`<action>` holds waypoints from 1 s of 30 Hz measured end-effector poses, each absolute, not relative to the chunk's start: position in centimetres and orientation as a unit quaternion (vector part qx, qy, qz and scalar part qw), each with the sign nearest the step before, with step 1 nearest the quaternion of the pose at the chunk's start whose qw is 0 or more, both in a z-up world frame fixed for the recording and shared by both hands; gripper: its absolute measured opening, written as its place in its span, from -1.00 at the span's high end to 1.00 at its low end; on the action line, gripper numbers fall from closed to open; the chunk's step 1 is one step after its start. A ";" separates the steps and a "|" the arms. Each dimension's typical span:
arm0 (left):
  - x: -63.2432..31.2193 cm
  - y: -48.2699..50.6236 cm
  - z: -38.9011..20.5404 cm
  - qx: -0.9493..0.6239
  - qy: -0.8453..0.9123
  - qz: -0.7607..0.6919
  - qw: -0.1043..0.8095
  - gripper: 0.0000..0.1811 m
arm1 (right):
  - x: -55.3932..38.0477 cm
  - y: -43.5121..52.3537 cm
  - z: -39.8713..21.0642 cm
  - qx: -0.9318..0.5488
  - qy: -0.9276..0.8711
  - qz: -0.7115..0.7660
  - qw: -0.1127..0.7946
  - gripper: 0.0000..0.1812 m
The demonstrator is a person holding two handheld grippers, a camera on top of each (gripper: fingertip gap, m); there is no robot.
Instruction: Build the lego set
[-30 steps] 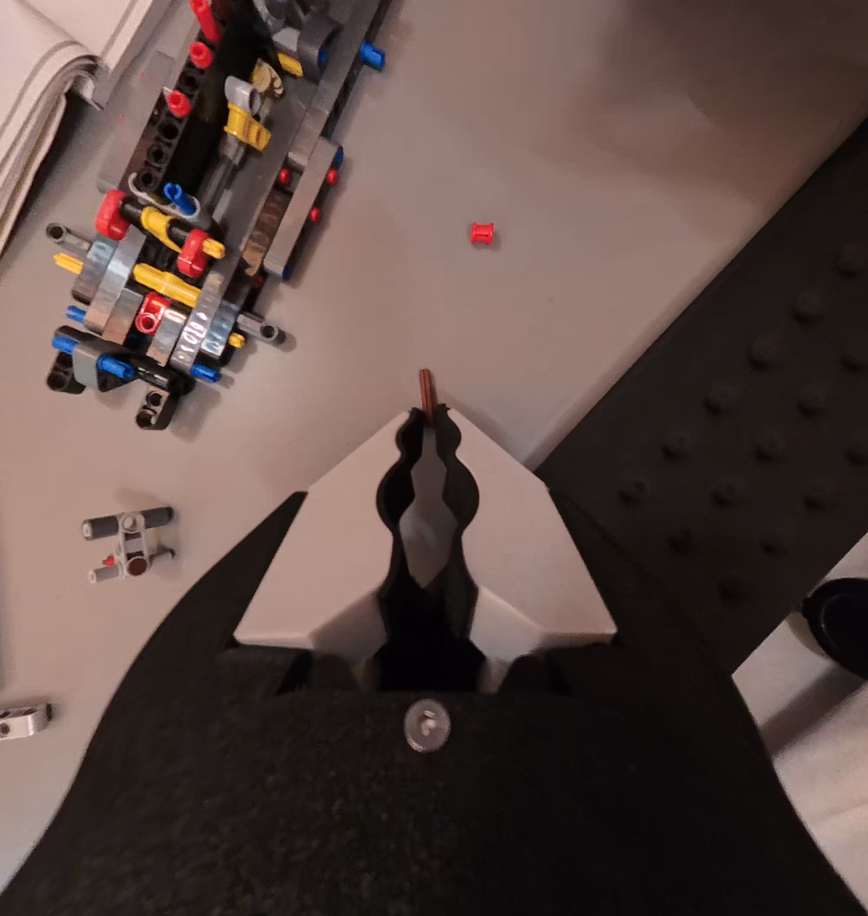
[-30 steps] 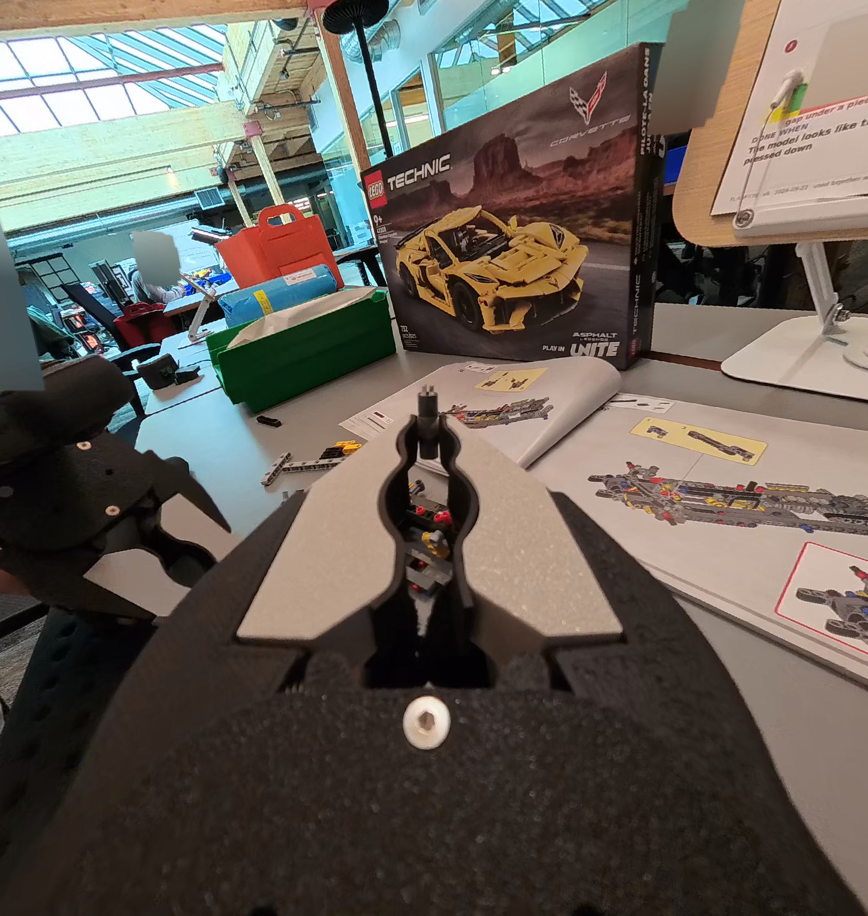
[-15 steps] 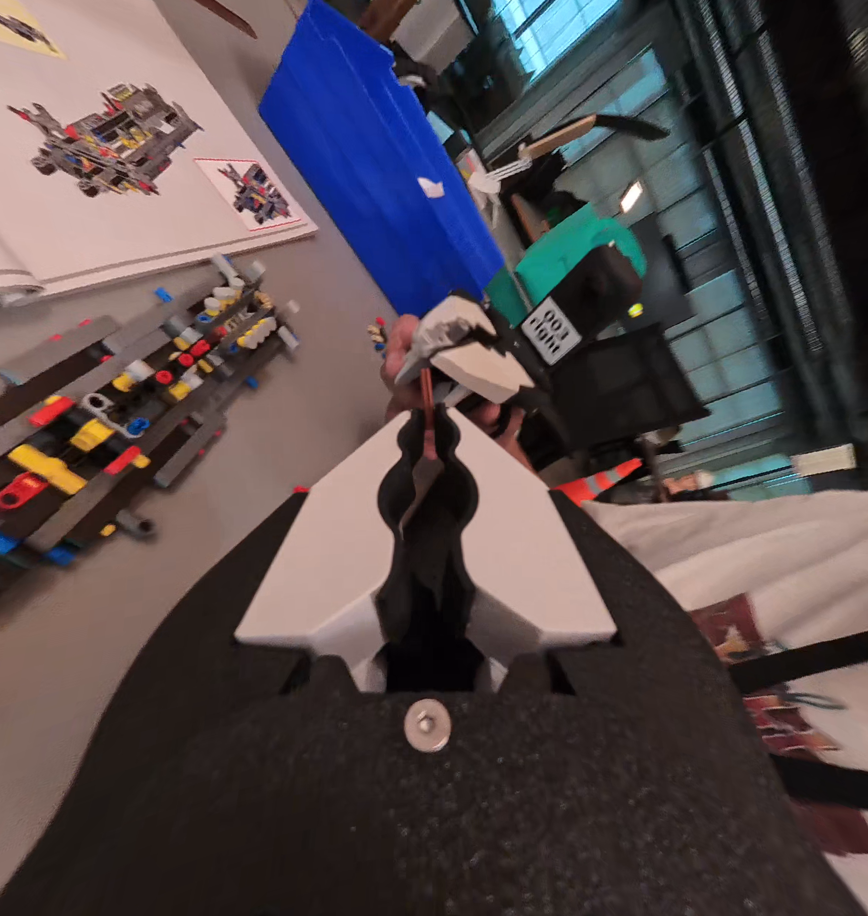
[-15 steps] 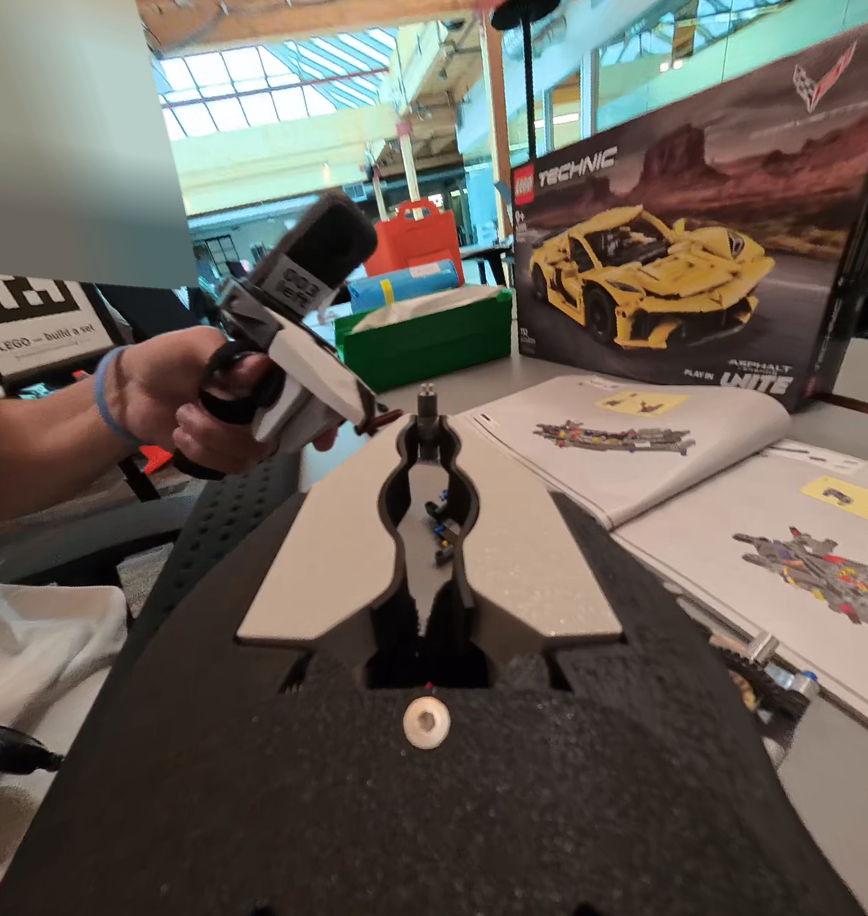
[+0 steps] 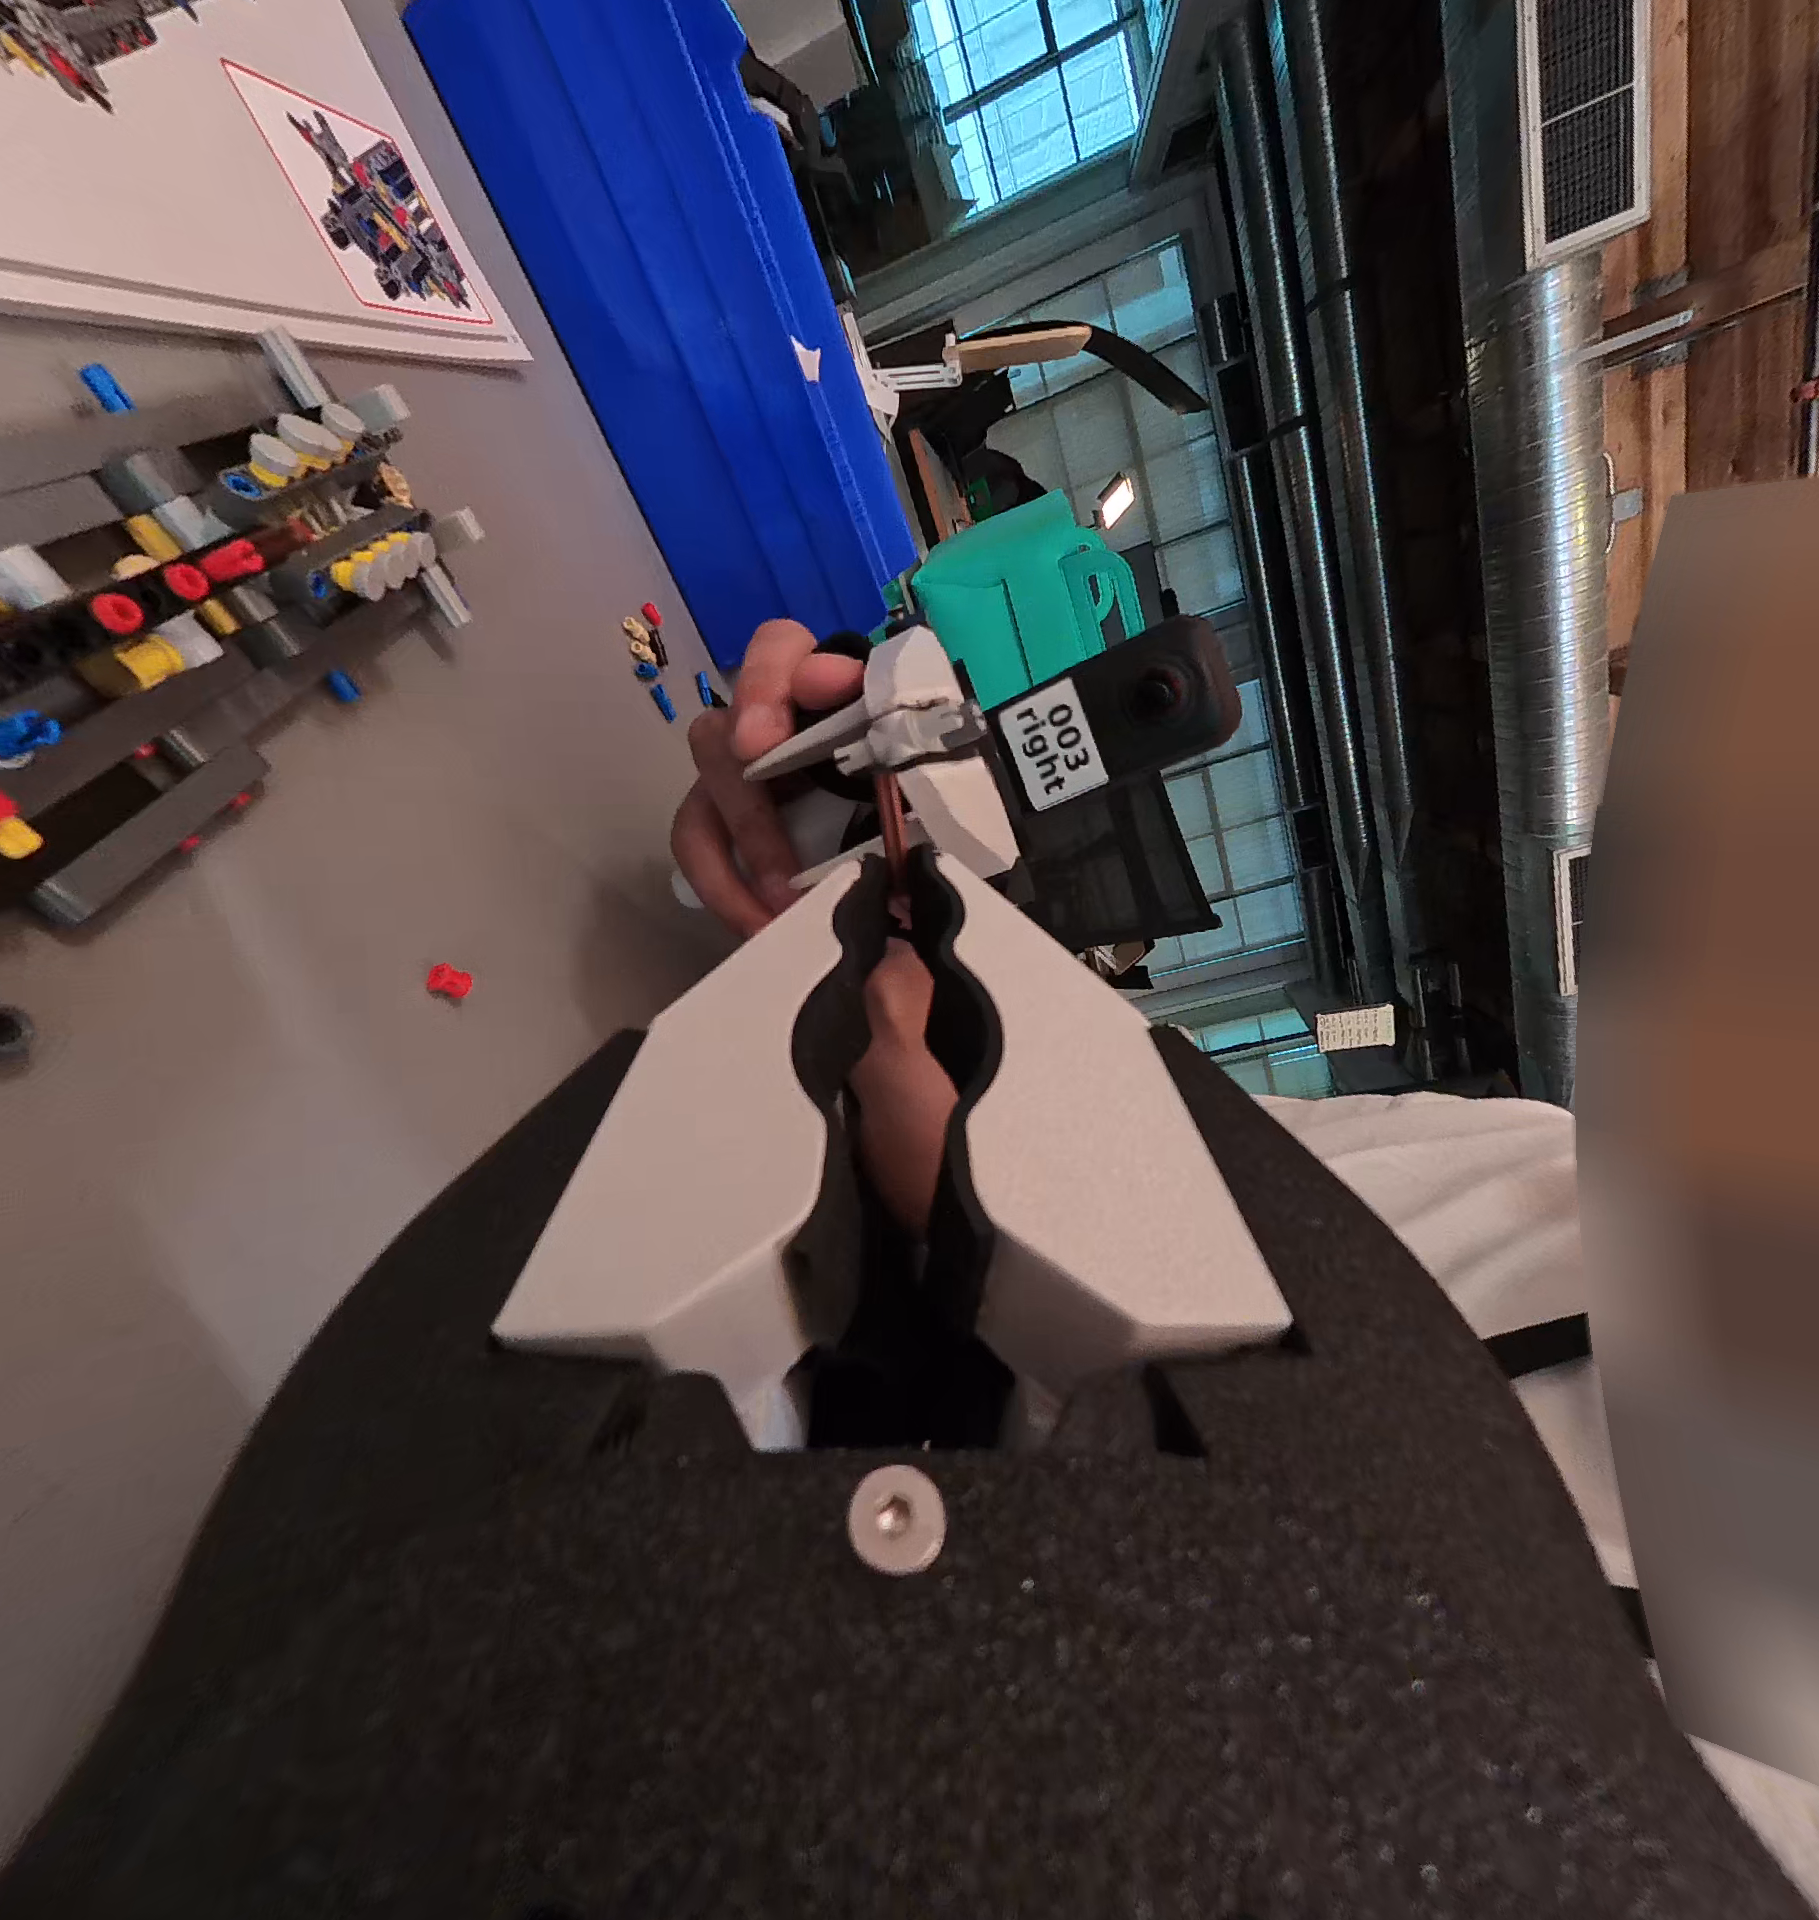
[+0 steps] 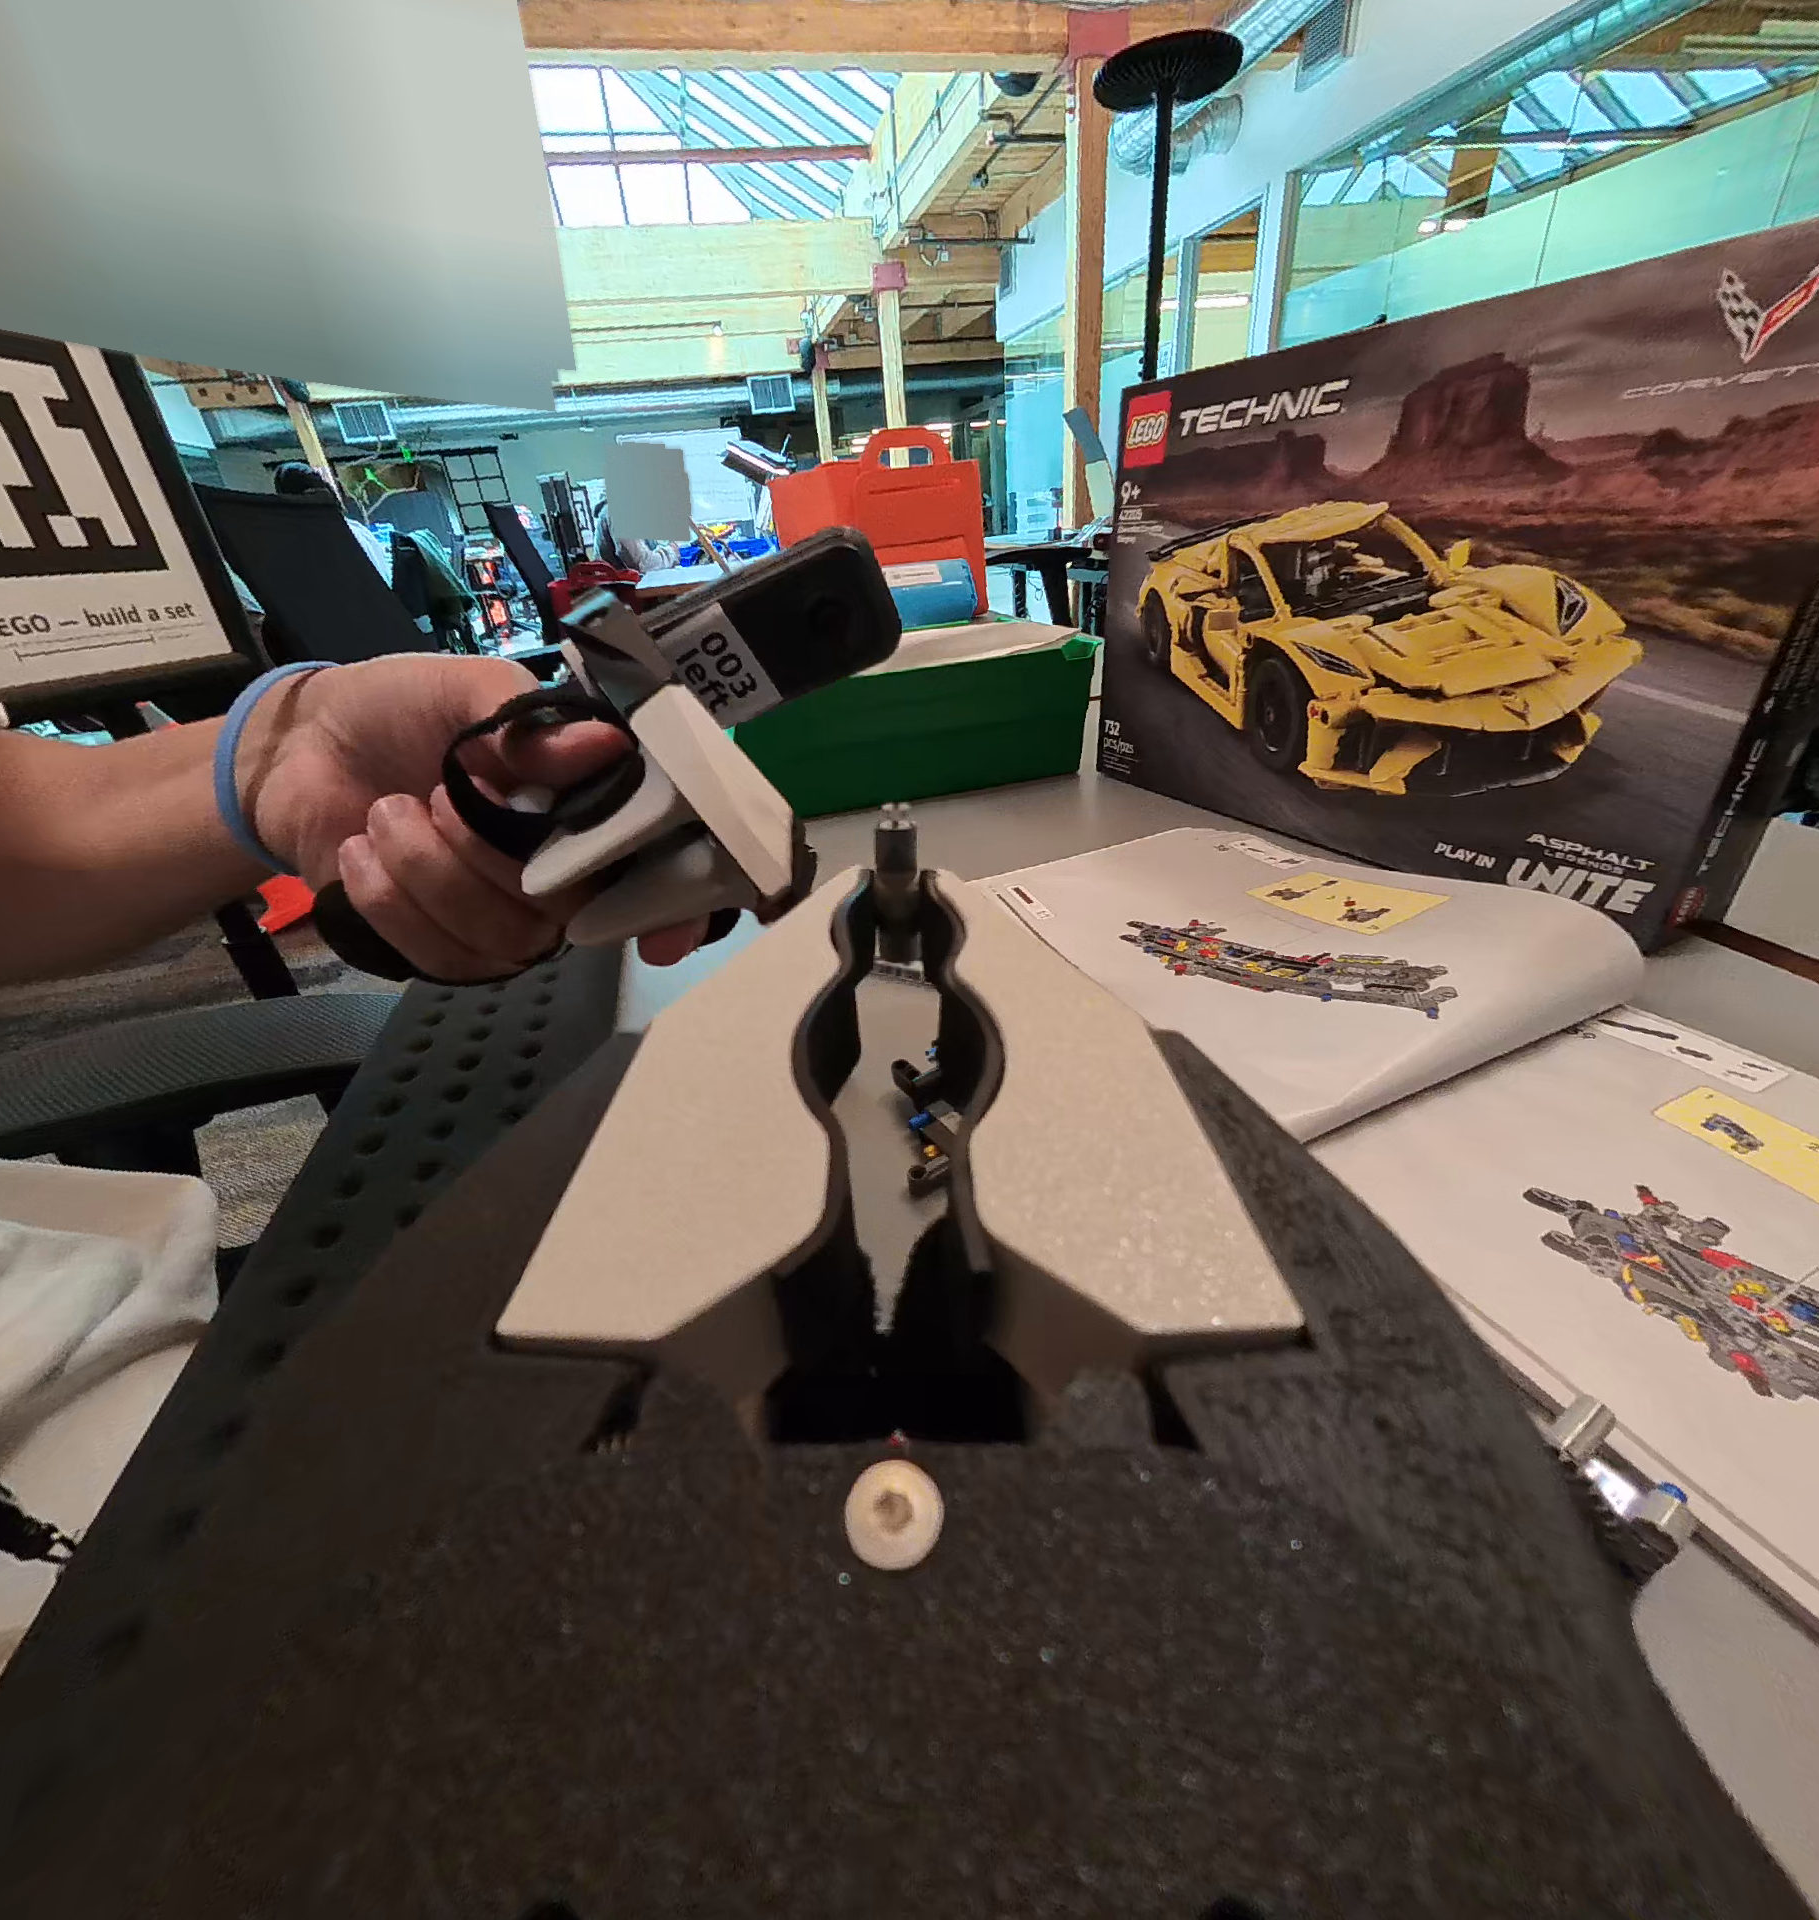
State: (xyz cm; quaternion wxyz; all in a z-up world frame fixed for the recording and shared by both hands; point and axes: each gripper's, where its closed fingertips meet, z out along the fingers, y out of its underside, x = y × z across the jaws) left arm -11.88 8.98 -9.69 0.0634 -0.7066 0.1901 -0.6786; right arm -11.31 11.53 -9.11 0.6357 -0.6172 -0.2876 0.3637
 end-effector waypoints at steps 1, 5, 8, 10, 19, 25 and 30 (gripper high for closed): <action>-12.0 9.1 -9.7 -0.707 0.187 -0.679 0.063 0.97 | -11.3 11.5 -9.2 -0.617 -0.290 0.361 0.636 0.94; -12.3 9.2 -9.5 -0.705 0.181 -0.683 0.061 0.97 | -11.6 11.5 -9.6 -0.623 -0.300 0.350 0.632 0.94; -12.3 9.1 -9.7 -0.706 0.179 -0.683 0.055 0.97 | -11.7 11.5 -9.7 -0.624 -0.306 0.340 0.634 0.94; -12.4 9.1 -9.7 -0.706 0.178 -0.683 0.051 0.97 | -11.8 11.5 -9.7 -0.623 -0.306 0.343 0.633 0.94; -12.3 9.4 -9.7 -0.705 0.162 -0.689 0.048 0.97 | -11.8 11.5 -9.8 -0.627 -0.298 0.353 0.627 0.93; -12.3 9.6 -9.8 -0.706 0.146 -0.692 0.031 0.98 | -11.9 11.5 -10.2 -0.636 -0.301 0.352 0.617 0.93; -12.7 9.3 -10.4 -0.712 0.137 -0.689 -0.005 0.97 | -12.6 11.1 -10.5 -0.603 -0.370 0.260 0.657 0.94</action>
